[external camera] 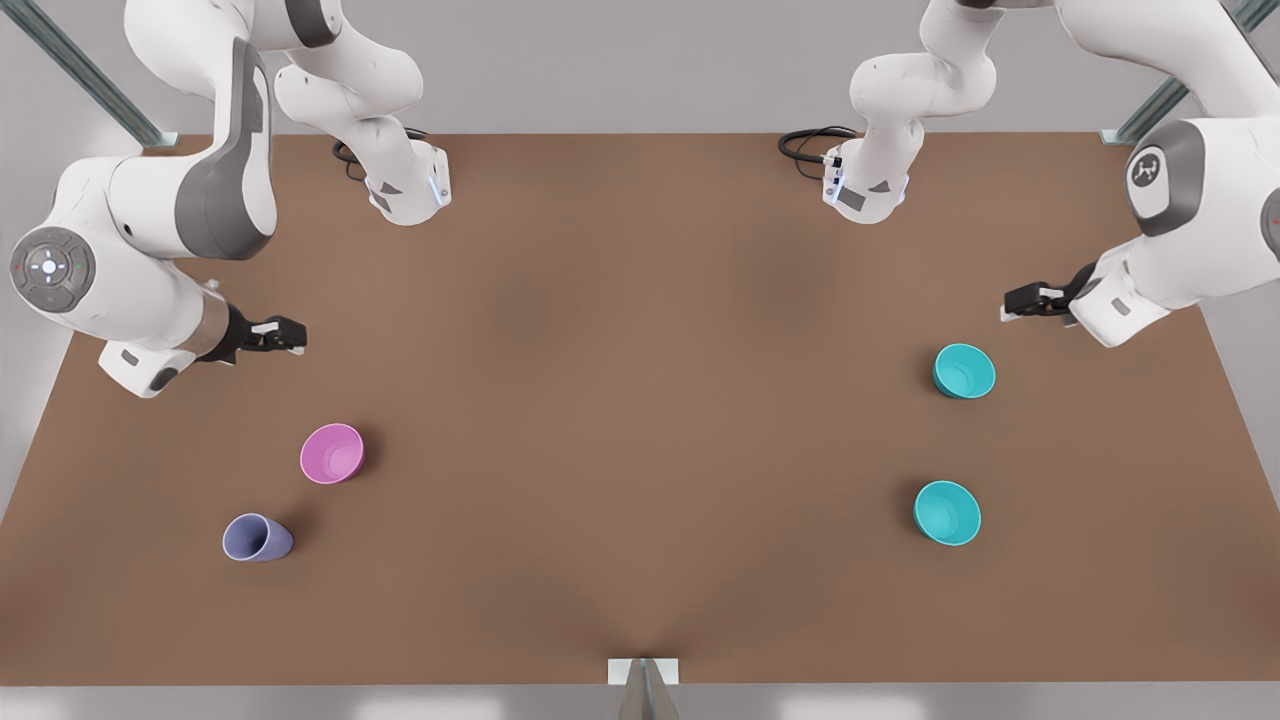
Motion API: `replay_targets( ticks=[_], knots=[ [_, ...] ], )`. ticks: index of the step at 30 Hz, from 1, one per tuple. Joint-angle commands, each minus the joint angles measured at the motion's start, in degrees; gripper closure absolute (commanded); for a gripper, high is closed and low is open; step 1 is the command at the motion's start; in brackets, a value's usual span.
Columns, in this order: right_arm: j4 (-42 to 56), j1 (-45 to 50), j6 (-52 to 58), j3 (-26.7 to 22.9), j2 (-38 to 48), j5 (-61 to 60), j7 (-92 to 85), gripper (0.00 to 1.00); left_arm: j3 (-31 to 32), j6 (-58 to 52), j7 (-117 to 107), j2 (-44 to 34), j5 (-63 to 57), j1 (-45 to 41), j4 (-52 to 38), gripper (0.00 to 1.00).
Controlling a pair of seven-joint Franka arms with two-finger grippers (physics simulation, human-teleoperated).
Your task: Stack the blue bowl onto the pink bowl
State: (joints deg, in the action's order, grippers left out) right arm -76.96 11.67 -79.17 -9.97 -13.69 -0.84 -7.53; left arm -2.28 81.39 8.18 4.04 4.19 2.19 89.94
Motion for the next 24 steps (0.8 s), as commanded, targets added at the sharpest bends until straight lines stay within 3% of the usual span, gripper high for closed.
replay_targets(
  ticks=[1,4,6,9,16,24],
  knots=[
    [0.0,0.0,-0.2,0.0,0.0,0.1,-1.7,0.0,0.0,-0.6,2.0,-0.1,0.0,0.2,0.0,0.0],
    [0.6,0.0,-0.5,0.2,-2.3,0.9,-2.8,0.0,0.0,-0.6,1.9,-0.1,0.0,0.2,0.0,0.0],
    [-0.9,-1.2,-1.8,0.3,-12.3,6.0,-2.8,0.0,0.0,-0.6,2.0,0.0,0.0,0.2,0.0,0.0],
    [-2.1,-1.5,-9.3,0.3,-17.4,4.8,-2.2,0.0,0.0,-0.6,2.0,0.0,-0.1,0.3,0.0,0.0],
    [-22.4,-8.2,-35.6,0.0,-18.4,-3.2,-2.8,0.0,0.0,-0.6,2.0,0.1,-0.1,0.2,0.1,0.0],
    [-22.8,-11.7,-43.8,0.0,-21.8,-8.8,-2.8,0.0,0.0,-0.6,2.1,0.1,-0.1,0.2,0.0,0.0]
  ],
)
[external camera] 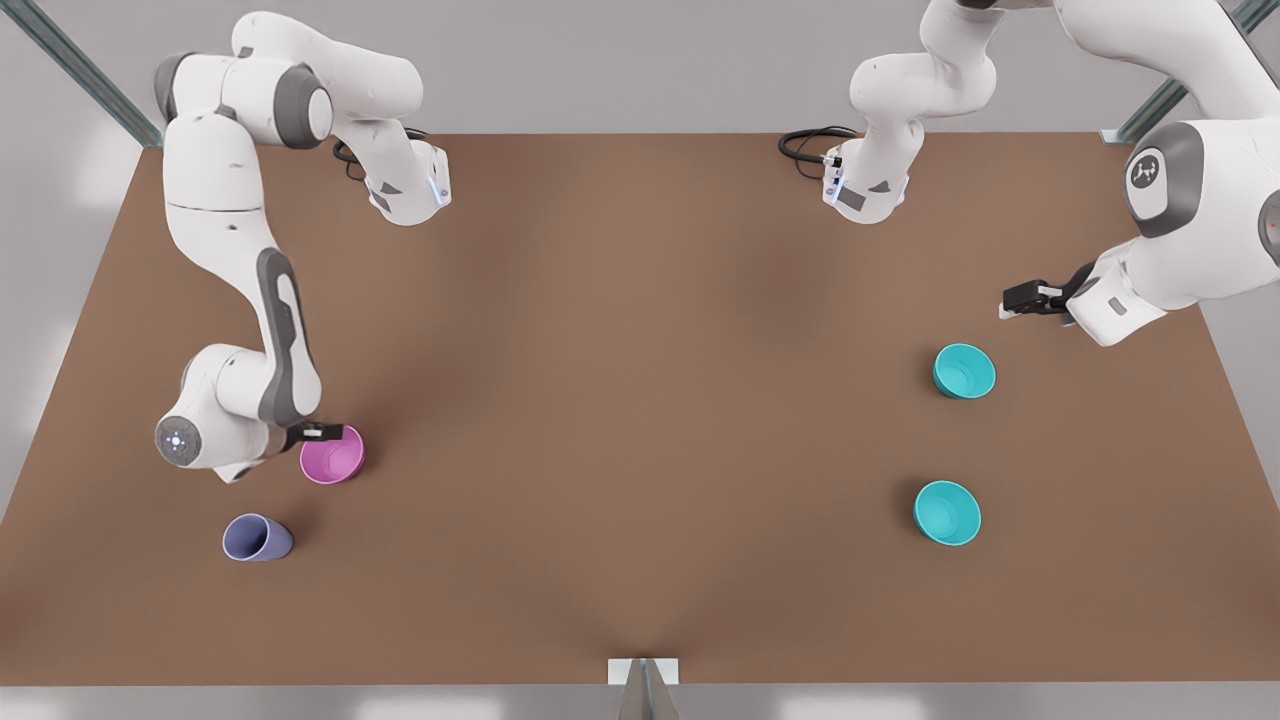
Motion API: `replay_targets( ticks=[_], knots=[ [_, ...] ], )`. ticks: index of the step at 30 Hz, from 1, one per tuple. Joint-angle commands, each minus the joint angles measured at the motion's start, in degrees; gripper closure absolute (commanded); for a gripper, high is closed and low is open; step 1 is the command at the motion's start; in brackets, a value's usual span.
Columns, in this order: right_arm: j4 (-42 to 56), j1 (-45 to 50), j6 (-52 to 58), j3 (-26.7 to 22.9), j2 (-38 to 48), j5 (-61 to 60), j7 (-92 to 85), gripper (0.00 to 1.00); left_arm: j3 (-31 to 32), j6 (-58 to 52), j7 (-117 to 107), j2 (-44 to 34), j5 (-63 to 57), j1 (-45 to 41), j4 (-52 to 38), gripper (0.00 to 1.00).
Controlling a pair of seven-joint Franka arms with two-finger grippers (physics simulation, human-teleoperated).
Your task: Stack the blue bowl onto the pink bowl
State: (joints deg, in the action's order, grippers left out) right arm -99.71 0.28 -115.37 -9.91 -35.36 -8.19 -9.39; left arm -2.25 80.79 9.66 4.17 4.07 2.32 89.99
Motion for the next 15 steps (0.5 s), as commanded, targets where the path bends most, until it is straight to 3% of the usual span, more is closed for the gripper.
replay_targets(
  ticks=[1,13,14,15],
  knots=[
    [0.0,-0.4,-7.9,0.0,-0.7,-1.5,-1.0,0.0,0.0,0.0,0.5,0.0,0.1,0.0,0.0,0.0],
    [-2.9,-0.5,-8.3,0.1,-2.2,-1.4,-0.5,0.0,1.5,-1.1,0.5,0.7,0.1,-0.4,0.0,0.0],
    [-2.6,-0.5,-8.3,0.1,-2.5,-1.4,-0.5,0.01,1.5,-1.1,0.6,0.8,0.1,-0.4,0.0,0.0],
    [-2.5,-0.5,-8.2,0.1,-2.3,-1.4,-0.5,0.12,1.5,-1.1,0.6,0.9,0.0,-0.3,0.0,0.0]
  ],
)
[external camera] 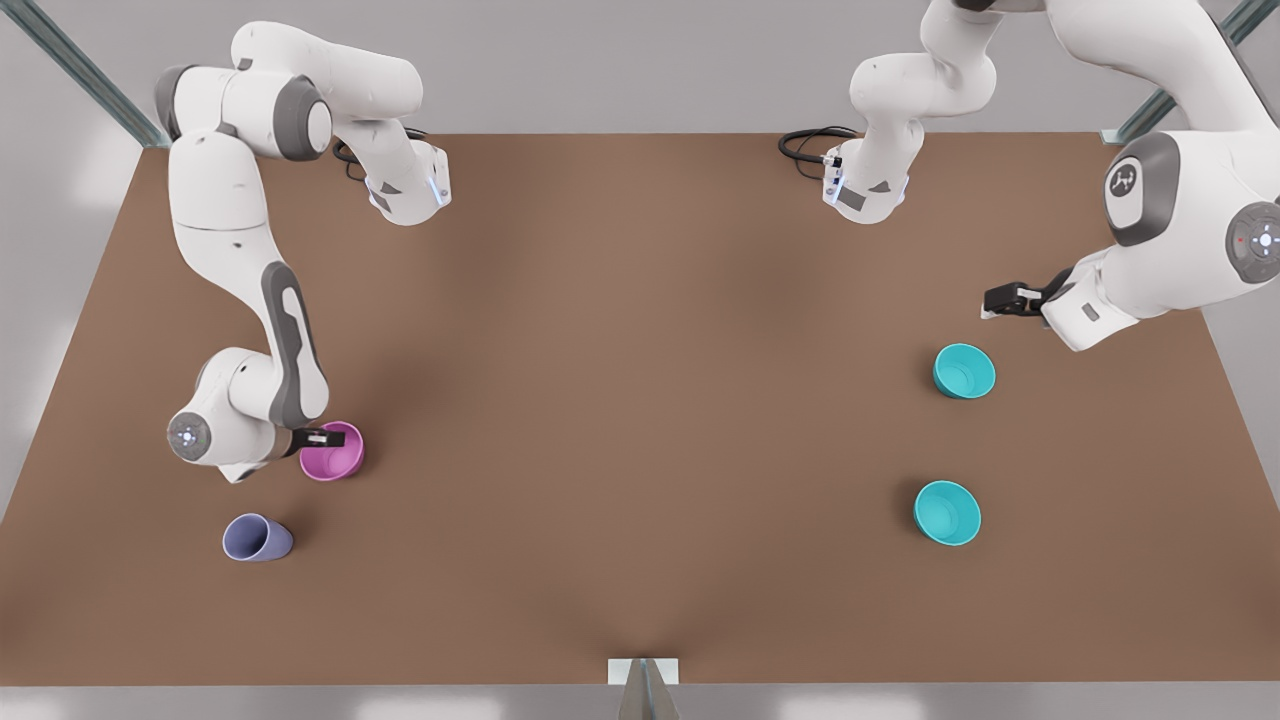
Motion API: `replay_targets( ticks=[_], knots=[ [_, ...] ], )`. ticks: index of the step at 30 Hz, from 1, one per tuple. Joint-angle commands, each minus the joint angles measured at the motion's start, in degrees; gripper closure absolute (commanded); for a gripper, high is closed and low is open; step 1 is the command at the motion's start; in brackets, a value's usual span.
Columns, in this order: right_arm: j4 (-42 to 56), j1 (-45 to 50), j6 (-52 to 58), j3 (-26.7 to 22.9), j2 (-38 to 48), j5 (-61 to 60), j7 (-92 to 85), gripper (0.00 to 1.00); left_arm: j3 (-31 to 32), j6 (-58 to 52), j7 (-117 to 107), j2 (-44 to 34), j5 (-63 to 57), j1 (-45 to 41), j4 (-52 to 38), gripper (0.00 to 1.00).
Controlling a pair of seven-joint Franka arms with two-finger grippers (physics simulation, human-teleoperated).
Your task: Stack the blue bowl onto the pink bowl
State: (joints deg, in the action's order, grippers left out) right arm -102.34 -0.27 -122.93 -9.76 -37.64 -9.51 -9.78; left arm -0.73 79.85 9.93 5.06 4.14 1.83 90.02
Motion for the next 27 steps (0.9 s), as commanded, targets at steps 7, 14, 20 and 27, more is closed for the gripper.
replay_targets(
  ticks=[7,14,20,27],
  knots=[
    [1.5,0.3,2.1,0.3,1.3,-0.2,0.2,0.79,0.0,-0.1,0.3,-0.1,-0.1,0.2,0.0,0.0],
    [10.9,11.6,10.3,1.9,1.6,-7.1,14.5,0.79,-0.2,0.0,0.3,-0.1,-0.1,0.5,-0.7,0.0],
    [31.4,31.0,8.1,2.4,-10.4,-25.6,54.3,0.79,-0.2,-0.1,0.7,2.5,0.0,1.3,-3.3,0.0],
    [40.4,38.1,-2.6,4.0,-21.8,-26.3,62.6,0.79,-0.2,-2.2,0.1,5.1,0.2,3.0,-3.4,0.0]
  ],
)
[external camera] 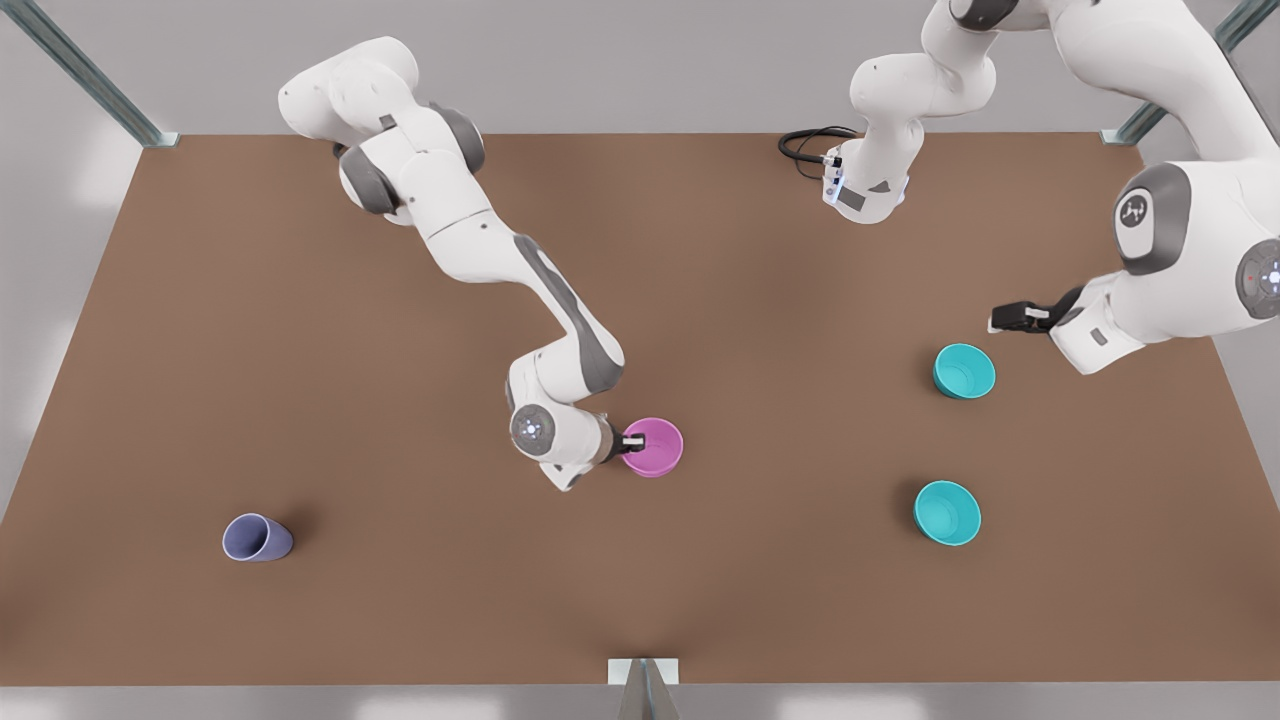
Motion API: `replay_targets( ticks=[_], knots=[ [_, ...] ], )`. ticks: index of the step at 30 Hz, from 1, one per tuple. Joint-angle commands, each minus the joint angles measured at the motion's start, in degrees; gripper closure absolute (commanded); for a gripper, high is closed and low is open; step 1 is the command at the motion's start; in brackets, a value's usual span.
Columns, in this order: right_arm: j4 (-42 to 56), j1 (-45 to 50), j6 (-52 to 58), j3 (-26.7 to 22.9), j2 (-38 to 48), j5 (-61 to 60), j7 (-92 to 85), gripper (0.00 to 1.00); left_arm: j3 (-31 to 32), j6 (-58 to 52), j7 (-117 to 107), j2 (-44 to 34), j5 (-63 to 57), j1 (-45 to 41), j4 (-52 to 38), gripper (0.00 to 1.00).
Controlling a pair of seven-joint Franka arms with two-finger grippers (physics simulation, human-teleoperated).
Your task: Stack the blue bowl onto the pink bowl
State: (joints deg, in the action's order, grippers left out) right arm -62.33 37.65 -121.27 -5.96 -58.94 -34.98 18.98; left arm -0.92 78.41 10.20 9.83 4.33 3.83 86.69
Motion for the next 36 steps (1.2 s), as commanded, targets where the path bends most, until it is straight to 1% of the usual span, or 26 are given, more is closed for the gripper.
replay_targets(
  ticks=[1,2,4,5,6,7,8,9,10,11,12,13,14,15,16,17,19,22,27,28,29,32,34,35,36],
  knots=[
    [0.4,0.1,-4.2,0.2,-0.7,-0.9,33.4,0.45,-0.1,-0.6,-1.0,0.4,0.6,2.4,-0.4,0.0],
    [0.4,0.1,-4.1,0.2,-0.6,-0.9,33.1,0.0,-0.2,-0.5,-0.9,1.0,0.7,3.5,-1.1,0.0],
    [0.5,-0.1,-4.1,0.2,-0.2,-1.0,33.2,0.0,-0.2,-0.9,-1.1,2.3,0.7,4.7,-1.1,0.0],
    [0.5,-0.3,-3.5,0.1,0.8,-1.1,33.3,0.0,-0.2,-0.4,-0.9,2.6,1.1,8.3,-0.6,0.0],
    [0.5,-1.0,-3.0,0.2,1.5,-1.1,33.4,0.0,-1.0,2.0,-0.7,4.1,1.1,8.2,1.0,0.0],
    [0.6,-3.6,2.9,0.2,4.3,-1.1,33.0,0.0,-4.3,11.5,1.2,4.2,1.2,6.3,10.7,0.0],
    [5.0,-11.3,20.0,0.2,7.6,-0.8,25.1,0.0,-8.1,23.3,11.7,5.5,2.1,5.9,17.8,0.0],
    [6.3,-16.4,28.9,-0.5,9.1,-0.4,14.3,0.0,-8.5,29.5,13.4,6.7,3.0,5.8,21.0,0.0],
    [6.2,-24.1,38.9,-0.7,10.3,7.4,-5.2,0.0,-8.5,33.7,14.3,9.5,3.6,6.1,22.3,0.0],
    [6.5,-28.3,40.4,-0.5,12.0,23.2,-27.4,0.0,-8.6,35.3,21.2,11.8,5.9,6.8,22.3,0.0],
    [6.3,-30.3,42.7,-0.8,16.3,31.4,-38.5,0.0,-8.6,36.1,22.9,13.3,5.8,7.9,22.4,0.0],
    [6.4,-32.3,45.2,-0.6,20.2,35.6,-44.1,0.0,-8.6,36.7,25.0,13.6,5.8,8.1,22.4,0.0],
    [6.3,-31.4,47.6,-0.1,25.0,41.4,-44.6,0.0,-8.6,38.4,25.0,14.2,5.9,8.1,22.4,0.0],
    [6.1,-30.0,49.0,-0.5,29.8,41.7,-44.1,0.0,-8.6,38.6,25.0,14.2,5.9,8.1,22.4,0.0],
    [4.0,-29.5,52.0,0.2,36.5,45.2,-40.6,0.0,-8.6,38.6,25.0,14.8,5.9,8.2,22.4,0.0],
    [-8.2,-29.7,46.7,3.5,46.8,45.4,-35.2,0.0,-8.6,39.4,25.0,15.0,6.6,8.3,24.1,0.0],
    [-15.9,-30.9,45.0,4.6,52.9,44.6,-31.4,0.0,-8.7,39.6,25.0,14.9,6.8,8.3,26.9,0.0],
    [-19.4,-30.3,44.7,5.2,55.0,44.3,-31.2,0.0,-9.2,39.4,27.2,15.0,6.8,8.2,29.2,0.0],
    [-23.7,-31.2,43.1,5.1,57.2,42.5,-29.7,0.0,-9.9,41.7,27.2,17.5,7.9,8.3,29.5,0.0],
    [-23.6,-31.3,43.0,5.1,57.1,42.5,-29.7,0.0,-9.9,41.7,27.2,17.9,8.8,8.3,29.5,0.04],
    [-23.7,-31.3,42.8,5.1,57.0,42.4,-29.7,0.0,-9.9,41.7,27.2,18.0,8.8,8.2,29.5,0.31],
    [-24.3,-31.4,42.8,5.1,56.8,42.4,-29.6,0.0,-9.9,41.7,27.2,18.6,10.3,8.3,29.5,0.56],
    [-24.8,-31.2,42.7,4.6,56.3,42.5,-29.6,0.0,-9.9,41.7,27.2,18.7,10.3,8.2,29.4,0.79],
    [-22.1,-30.6,43.5,4.6,53.8,42.7,-29.6,0.0,-9.9,41.6,27.2,18.6,10.3,8.2,29.4,0.79],
    [-22.2,-31.8,43.6,4.5,52.6,42.1,-30.3,0.0,-9.9,41.2,27.3,18.4,10.1,8.1,29.4,0.79]
  ],
)
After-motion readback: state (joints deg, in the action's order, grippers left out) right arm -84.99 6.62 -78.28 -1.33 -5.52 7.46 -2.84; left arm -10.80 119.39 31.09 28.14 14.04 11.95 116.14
